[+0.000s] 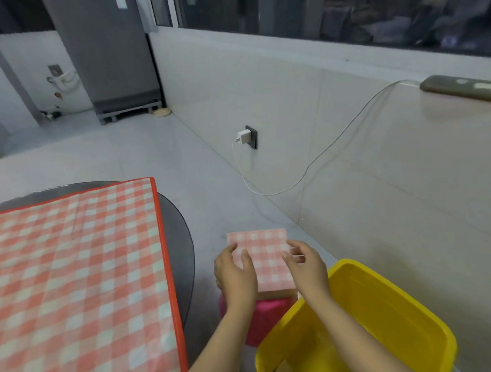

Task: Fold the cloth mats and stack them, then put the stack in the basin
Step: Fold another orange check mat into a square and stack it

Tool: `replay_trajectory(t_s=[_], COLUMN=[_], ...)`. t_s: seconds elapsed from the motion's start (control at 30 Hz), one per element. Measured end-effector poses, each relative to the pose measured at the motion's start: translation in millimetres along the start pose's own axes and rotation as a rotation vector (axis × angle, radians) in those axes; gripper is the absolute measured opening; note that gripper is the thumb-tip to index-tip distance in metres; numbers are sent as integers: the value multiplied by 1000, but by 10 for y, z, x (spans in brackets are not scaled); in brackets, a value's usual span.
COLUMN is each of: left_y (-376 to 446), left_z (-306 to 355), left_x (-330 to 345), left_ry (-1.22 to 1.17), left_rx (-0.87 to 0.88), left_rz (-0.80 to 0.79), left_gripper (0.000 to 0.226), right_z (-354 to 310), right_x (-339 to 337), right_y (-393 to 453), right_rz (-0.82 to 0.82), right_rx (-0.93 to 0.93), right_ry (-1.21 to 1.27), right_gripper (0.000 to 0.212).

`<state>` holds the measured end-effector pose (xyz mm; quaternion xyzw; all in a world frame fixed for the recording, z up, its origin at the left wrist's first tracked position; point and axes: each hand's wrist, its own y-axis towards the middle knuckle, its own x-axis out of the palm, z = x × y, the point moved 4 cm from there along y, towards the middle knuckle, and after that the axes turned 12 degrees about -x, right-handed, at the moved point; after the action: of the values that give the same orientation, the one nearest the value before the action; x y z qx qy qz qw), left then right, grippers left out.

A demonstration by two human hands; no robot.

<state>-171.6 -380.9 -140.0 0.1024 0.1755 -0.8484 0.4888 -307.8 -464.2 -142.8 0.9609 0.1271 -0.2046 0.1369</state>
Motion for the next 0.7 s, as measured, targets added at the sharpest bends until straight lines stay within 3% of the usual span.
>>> replay_trajectory(t_s=[0.17, 0.33, 0.5, 0.7], left_y=[-292, -494, -648, -746], left_z=[634, 954, 841, 379], left_x=[-554, -1447, -2395, -3254], left_ry=[-167, -134, -35, 173], left_rx=[133, 274, 357, 356], left_rz=[-72, -99, -50, 20], left_gripper=[20, 21, 23, 17], right_z=[-978, -1927, -2528, -2743], right_x=[-121, -9, 419, 975], right_y=[-91, -410, -952, -1557], right_rz=[-40, -184, -314, -477], right_rx=[-156, -310, -420, -497], right_ry=[126, 183, 226, 193], right_gripper=[23, 19, 18, 18])
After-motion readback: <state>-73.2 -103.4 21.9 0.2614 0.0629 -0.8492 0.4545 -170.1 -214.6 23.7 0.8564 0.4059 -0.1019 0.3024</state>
